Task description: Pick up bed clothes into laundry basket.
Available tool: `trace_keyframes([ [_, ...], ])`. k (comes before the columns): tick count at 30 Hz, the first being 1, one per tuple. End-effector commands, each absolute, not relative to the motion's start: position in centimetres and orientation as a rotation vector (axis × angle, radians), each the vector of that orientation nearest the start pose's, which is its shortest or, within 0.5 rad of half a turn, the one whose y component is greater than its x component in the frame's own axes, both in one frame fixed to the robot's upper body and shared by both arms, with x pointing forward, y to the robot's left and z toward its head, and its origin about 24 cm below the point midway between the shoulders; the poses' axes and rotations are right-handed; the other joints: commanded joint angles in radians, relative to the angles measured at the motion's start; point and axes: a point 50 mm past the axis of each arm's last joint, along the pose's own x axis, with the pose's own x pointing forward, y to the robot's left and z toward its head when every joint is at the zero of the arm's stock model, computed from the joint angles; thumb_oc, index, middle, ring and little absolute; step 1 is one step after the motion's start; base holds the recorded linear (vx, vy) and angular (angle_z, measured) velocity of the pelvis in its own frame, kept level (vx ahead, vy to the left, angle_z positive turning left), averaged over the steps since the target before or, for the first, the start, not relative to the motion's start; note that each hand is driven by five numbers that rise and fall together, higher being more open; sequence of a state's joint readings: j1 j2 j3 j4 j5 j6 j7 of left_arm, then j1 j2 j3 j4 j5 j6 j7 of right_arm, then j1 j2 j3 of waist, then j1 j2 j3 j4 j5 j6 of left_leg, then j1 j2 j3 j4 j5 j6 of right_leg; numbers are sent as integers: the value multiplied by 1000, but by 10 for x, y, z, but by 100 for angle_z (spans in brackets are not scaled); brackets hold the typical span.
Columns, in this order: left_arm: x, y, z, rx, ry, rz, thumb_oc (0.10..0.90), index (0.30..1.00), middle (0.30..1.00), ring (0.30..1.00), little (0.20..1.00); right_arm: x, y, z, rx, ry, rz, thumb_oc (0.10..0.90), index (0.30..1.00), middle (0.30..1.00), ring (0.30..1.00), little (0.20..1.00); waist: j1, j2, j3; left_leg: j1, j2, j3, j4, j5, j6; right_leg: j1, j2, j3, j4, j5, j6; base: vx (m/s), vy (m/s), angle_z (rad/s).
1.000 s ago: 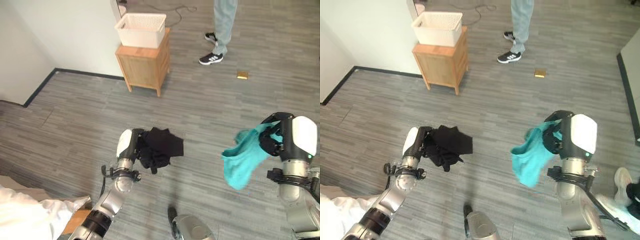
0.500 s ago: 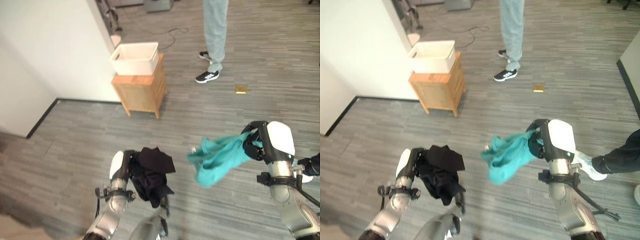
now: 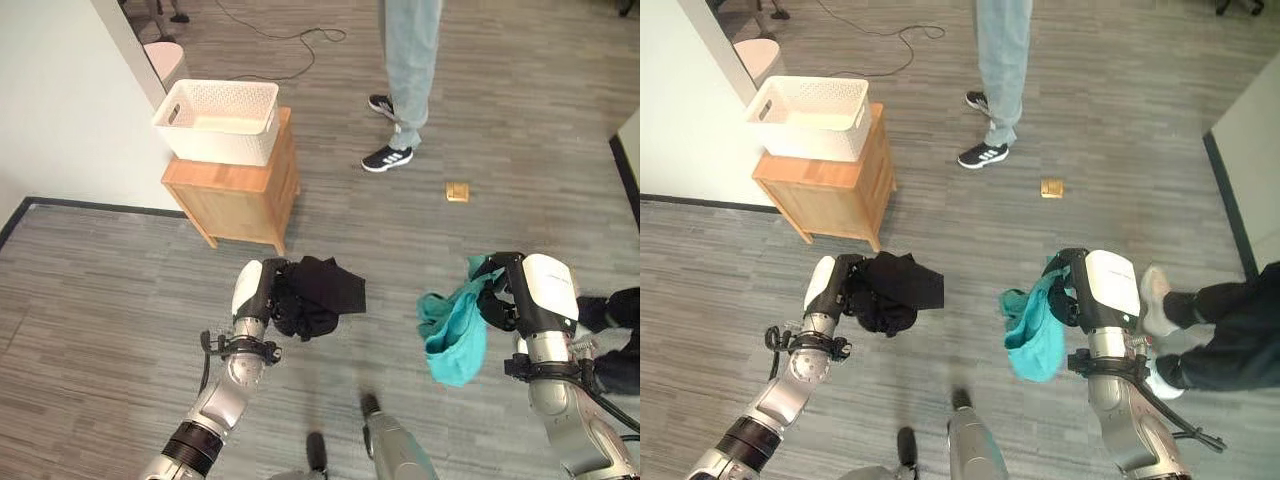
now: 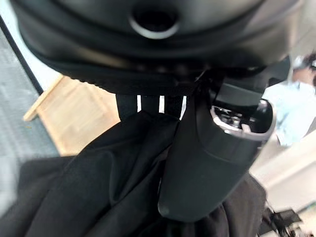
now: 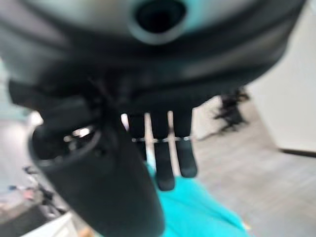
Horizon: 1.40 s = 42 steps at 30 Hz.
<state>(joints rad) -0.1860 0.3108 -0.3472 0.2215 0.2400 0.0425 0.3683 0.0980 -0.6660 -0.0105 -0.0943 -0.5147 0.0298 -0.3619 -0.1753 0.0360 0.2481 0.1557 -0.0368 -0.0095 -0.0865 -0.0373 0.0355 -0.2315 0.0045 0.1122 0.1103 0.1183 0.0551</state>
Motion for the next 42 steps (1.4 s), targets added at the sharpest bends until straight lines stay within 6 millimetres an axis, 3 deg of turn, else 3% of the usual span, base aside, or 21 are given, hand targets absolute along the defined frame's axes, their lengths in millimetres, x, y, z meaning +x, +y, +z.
trace_keyframes([
  [1,291,148,78,639,-288,80,400,300,300,300,300,240,-273,158,-1169,-479,-444,400,300,300,300,300,-20,-33,-47,-17,10,-9,-1,-62,-76,68,71,-5,-159,-90,85,216,-138,44],
  [3,289,150,77,651,-286,83,400,300,300,300,300,237,-273,158,-1185,-476,-437,400,300,300,300,300,-19,-52,-58,22,16,-19,-1,-83,-81,98,41,2,-163,-60,74,312,-258,57],
  [4,286,153,73,659,-276,84,400,300,300,300,300,238,-270,159,-1170,-487,-426,400,300,300,300,300,-11,-54,-77,57,51,-6,39,-99,-101,144,22,-2,-159,-59,70,462,-415,57],
  [5,282,156,71,645,-267,99,400,300,300,300,300,239,-268,165,-1169,-518,-414,400,300,300,300,300,26,-84,-51,-67,63,-2,375,-10,-107,241,-20,-2,-175,-71,42,467,-420,49],
  [6,282,159,72,645,-267,109,400,300,300,300,300,240,-267,171,-1176,-544,-414,400,300,300,300,300,43,-99,-36,-140,54,-8,509,15,-98,273,-28,0,-184,-83,29,219,-253,13],
  [9,280,163,73,651,-269,129,400,300,300,300,300,244,-265,182,-1186,-587,-414,400,300,300,300,300,63,-118,-35,-260,51,44,618,12,-90,306,-40,1,-193,-97,21,108,-124,0],
  [11,279,165,74,651,-271,137,400,300,300,300,300,245,-265,186,-1194,-599,-408,400,300,300,300,300,78,-120,-42,-283,57,74,589,7,-91,315,-51,5,-194,-107,22,214,8,6],
  [13,278,167,73,661,-269,142,400,300,300,300,300,244,-266,201,-1220,-643,-406,400,300,300,300,300,99,-97,-62,-273,53,112,345,-7,-93,338,-52,-7,-198,-143,32,339,70,-7],
  [16,281,166,72,660,-263,145,400,300,300,300,300,247,-267,212,-1271,-669,-396,400,300,300,300,300,126,-55,-75,-277,33,108,91,102,-110,388,-32,-15,-198,-195,36,300,31,4],
  [18,282,164,73,650,-264,148,400,300,300,300,300,249,-269,219,-1294,-679,-402,400,300,300,300,300,139,-44,-73,-318,27,113,12,137,-129,430,-35,-14,-198,-230,33,369,26,7],
  [23,282,159,71,644,-258,128,400,300,300,300,300,246,-272,219,-1318,-659,-413,400,300,300,300,300,145,-24,-86,-358,65,189,-1,170,-141,500,-55,-2,-198,-292,44,352,106,-4],
  [24,280,156,67,645,-244,107,400,300,300,300,300,245,-273,214,-1340,-625,-414,400,300,300,300,300,150,-8,-104,-341,80,189,-1,218,-144,532,-82,-6,-198,-316,57,404,134,-26],
  [29,277,153,64,642,-233,73,400,300,300,300,300,246,-271,206,-1364,-601,-405,400,300,300,300,300,155,-31,-138,-289,56,193,-1,181,-111,525,-167,-26,-84,-295,100,352,108,-16],
  [30,282,148,70,642,-258,57,400,300,300,300,300,251,-264,216,-1376,-652,-413,400,300,300,300,300,151,-46,-129,-240,36,192,-1,149,-94,457,-194,-22,64,-186,130,237,91,14],
  [31,284,145,73,642,-274,49,400,300,300,300,300,253,-261,223,-1380,-690,-419,400,300,300,300,300,147,-48,-121,-223,37,189,-1,136,-89,419,-190,-15,132,-135,134,312,84,26],
  [33,289,142,82,645,-312,40,400,300,300,300,300,259,-249,245,-1381,-798,-424,400,300,300,300,300,149,-49,-103,-192,49,184,-1,101,-82,330,-185,-26,211,-135,135,209,-1,39],
  [37,282,130,88,611,-363,-42,400,300,300,300,300,256,-251,297,-1431,-952,-524,400,300,300,300,300,127,-52,-82,-153,45,121,-1,78,-83,229,-54,3,112,-226,90,207,-12,36],
  [38,282,130,88,608,-365,-43,400,300,300,300,300,256,-251,298,-1431,-953,-525,400,300,300,300,300,124,-47,-77,-154,49,118,-1,85,-84,230,-50,-1,110,-220,87,180,-49,91],
  [39,277,126,85,598,-361,-93,400,300,300,300,300,249,-257,323,-1461,-1011,-602,400,300,300,300,300,120,-67,-70,-140,26,76,-1,75,-84,208,-8,49,13,-208,73,85,-46,108],
  [40,277,126,85,595,-361,-93,400,300,300,300,300,249,-257,324,-1462,-1013,-601,400,300,300,300,300,113,-63,-68,-137,27,69,-1,74,-84,220,-8,42,-3,-201,73,168,-116,135],
  [42,272,130,78,601,-330,-123,400,300,300,300,300,242,-257,354,-1518,-1081,-665,400,300,300,300,300,122,-91,-70,-129,22,46,-1,59,-86,248,-34,34,-82,-166,83,86,-137,124],
])
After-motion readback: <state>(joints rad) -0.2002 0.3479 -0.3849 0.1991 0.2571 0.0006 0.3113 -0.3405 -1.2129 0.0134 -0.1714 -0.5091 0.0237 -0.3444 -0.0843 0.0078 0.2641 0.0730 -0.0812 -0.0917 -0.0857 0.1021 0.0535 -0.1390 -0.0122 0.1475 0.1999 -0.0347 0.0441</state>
